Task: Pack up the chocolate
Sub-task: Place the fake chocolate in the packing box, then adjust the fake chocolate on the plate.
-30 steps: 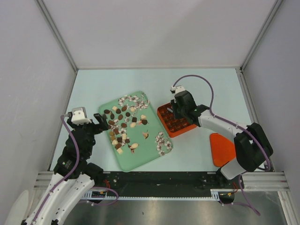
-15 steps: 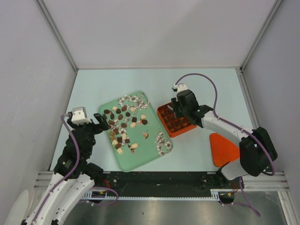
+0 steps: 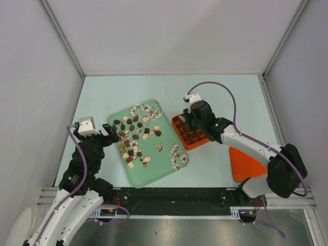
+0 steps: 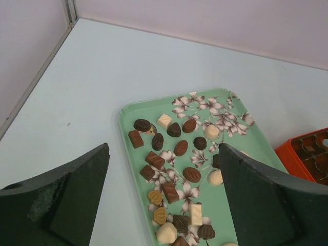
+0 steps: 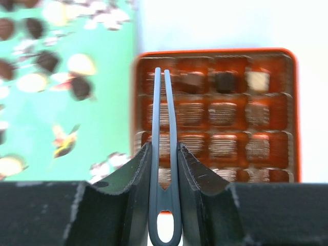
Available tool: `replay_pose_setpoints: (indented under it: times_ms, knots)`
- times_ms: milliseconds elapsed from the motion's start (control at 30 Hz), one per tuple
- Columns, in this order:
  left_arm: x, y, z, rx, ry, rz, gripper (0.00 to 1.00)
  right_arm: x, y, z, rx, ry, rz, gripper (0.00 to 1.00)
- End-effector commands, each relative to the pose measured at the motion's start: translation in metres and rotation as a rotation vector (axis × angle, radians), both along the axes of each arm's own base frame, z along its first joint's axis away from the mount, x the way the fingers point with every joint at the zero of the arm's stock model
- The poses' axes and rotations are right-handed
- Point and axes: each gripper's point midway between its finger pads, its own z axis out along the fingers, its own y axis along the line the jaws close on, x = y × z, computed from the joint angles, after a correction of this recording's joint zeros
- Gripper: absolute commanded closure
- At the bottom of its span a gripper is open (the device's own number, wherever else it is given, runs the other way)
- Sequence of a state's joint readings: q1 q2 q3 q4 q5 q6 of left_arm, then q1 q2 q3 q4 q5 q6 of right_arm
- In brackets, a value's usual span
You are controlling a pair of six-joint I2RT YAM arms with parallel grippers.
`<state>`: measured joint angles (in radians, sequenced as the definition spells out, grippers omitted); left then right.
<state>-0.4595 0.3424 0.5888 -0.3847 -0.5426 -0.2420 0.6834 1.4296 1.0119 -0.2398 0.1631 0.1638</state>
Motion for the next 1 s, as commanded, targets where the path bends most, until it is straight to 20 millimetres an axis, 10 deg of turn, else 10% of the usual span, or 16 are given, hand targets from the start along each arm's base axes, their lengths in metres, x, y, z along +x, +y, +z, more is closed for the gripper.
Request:
replay_pose_setpoints:
  times_ms: [0,433,967]
  knots:
    - [0.001,0.002,0.002,0.016,-0.006,0.003,0.08,-0.029,0.035,0.03,0.05,-0.066,0.13,0.75]
    - [-0.001,0.006,0.004,0.009,-0.016,0.024,0.08,-0.136,0.139,-0.003,0.011,-0.045,0.58,0.75]
    - [-0.002,0.009,0.005,0.007,-0.022,0.039,0.08,-0.131,0.207,-0.023,0.031,-0.102,0.64,0.75]
